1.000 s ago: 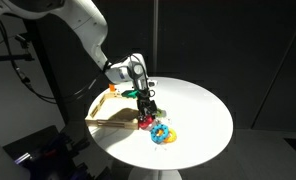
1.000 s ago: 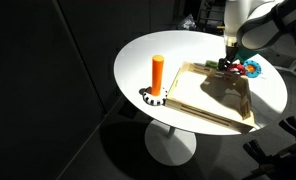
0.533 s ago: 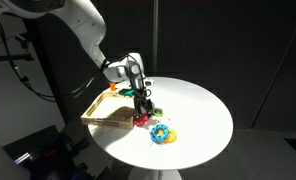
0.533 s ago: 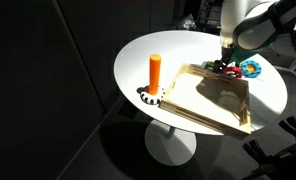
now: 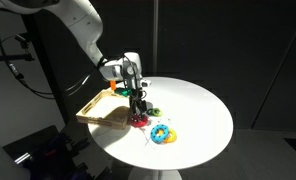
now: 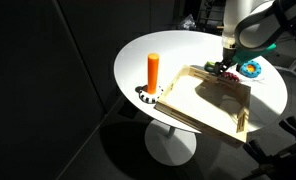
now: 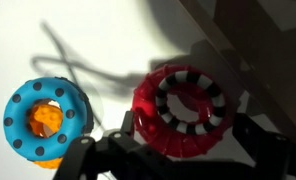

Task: Pick up the black and white ring and put it on the table

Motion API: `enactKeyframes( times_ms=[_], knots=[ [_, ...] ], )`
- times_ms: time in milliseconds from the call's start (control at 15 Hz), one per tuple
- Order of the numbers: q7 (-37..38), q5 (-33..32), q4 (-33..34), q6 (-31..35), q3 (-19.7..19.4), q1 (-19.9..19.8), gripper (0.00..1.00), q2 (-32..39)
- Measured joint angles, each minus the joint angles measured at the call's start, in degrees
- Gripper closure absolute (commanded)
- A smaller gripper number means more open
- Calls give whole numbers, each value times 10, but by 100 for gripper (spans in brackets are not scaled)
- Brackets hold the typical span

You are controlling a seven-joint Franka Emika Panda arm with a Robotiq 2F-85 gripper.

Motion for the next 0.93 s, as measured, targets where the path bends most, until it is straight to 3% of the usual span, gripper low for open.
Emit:
enactKeyframes(
  times_ms=[600,933],
  knots=[
    [-12,19,-65,0,2,-22,0,-90],
    [-89,97,-91,-7,35,-55,0,-149]
  ],
)
